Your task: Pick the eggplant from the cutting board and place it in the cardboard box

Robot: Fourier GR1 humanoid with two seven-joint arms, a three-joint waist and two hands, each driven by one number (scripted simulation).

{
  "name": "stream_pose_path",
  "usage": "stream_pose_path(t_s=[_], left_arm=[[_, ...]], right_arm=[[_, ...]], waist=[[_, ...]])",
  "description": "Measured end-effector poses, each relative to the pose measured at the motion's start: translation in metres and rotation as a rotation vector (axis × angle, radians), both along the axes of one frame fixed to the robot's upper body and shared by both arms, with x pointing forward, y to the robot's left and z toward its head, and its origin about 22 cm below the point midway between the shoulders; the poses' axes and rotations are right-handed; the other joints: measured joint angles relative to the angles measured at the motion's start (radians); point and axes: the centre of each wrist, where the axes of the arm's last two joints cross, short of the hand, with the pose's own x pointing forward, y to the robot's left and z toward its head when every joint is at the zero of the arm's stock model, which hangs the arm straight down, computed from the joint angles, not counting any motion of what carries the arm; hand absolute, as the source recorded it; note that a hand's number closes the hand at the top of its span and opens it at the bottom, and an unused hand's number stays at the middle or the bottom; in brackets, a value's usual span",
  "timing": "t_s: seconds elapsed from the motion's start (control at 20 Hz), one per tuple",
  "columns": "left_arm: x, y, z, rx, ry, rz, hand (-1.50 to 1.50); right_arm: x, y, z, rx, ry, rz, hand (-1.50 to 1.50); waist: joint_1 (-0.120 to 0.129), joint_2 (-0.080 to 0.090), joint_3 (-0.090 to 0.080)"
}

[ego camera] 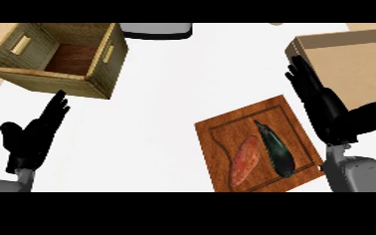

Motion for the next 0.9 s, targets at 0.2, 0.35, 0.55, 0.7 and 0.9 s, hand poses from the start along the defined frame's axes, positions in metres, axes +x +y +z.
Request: stream_pose_path(t_s=[0.2,0.35,0.55,0.7,0.9], left_arm=[[0.013,-0.026,0.010,0.010,-0.075,-0.102,0.00],[0.018,-0.048,0.018,0.015,-0.121,-0.194,0.00],[0.022,-0.072,0.026,0.004,-0.167,-0.294,0.00],[0.025,-0.086,0.030,-0.002,-0.179,-0.338,0.00],[0.031,-0.100,0.038,0.001,-0.189,-0.375,0.00]], right_arm=[[-0.007,0.006,-0.015,-0.079,0.141,-0.056,-1.50],[-0.013,0.002,-0.023,-0.079,0.170,-0.175,-1.50],[-0.031,-0.024,-0.042,-0.566,0.230,-0.148,-1.50],[-0.046,-0.027,-0.048,-0.845,0.205,-0.109,-1.50],[-0.060,-0.012,-0.029,-1.091,0.134,-0.069,-1.50]], waist=[[-0.024,-0.005,0.004],[-0.074,-0.026,0.013],[-0.076,-0.018,0.000],[-0.071,-0.019,0.001],[-0.063,-0.020,0.002]])
